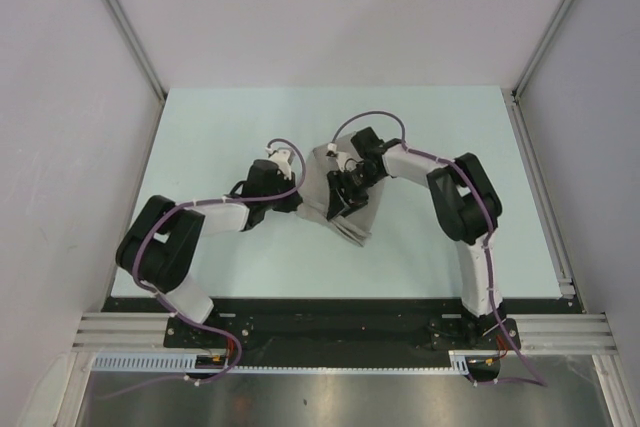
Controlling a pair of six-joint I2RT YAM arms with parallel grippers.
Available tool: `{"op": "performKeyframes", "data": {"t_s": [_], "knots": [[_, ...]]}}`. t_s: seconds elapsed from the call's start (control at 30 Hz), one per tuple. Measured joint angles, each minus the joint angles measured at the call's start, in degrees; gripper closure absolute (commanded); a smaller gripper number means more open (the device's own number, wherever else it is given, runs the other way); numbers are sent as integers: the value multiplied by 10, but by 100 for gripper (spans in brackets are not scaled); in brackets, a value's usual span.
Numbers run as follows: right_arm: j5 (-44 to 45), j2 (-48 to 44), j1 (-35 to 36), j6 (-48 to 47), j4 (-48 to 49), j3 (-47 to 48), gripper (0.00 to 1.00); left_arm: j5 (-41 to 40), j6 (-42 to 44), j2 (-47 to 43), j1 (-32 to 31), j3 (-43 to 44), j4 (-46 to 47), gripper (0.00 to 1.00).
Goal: Fold the napkin, place the utensils inside, and roll it up
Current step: Roll the napkin with the utensil
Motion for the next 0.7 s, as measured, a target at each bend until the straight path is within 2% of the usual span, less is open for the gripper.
{"op": "performKeyframes", "data": {"t_s": [0.27, 0.6, 0.67, 0.7], "knots": [[170, -177, 22, -3, 127, -188, 36, 19, -2, 25, 12, 28, -25, 100], [386, -210, 145, -28, 213, -249, 35, 31, -10, 33, 17, 40, -33, 100], [431, -211, 162, -34, 219, -251, 37, 33, -10, 34, 18, 40, -33, 100], [450, -211, 169, -36, 222, -254, 43, 34, -11, 34, 18, 40, -33, 100]]}}
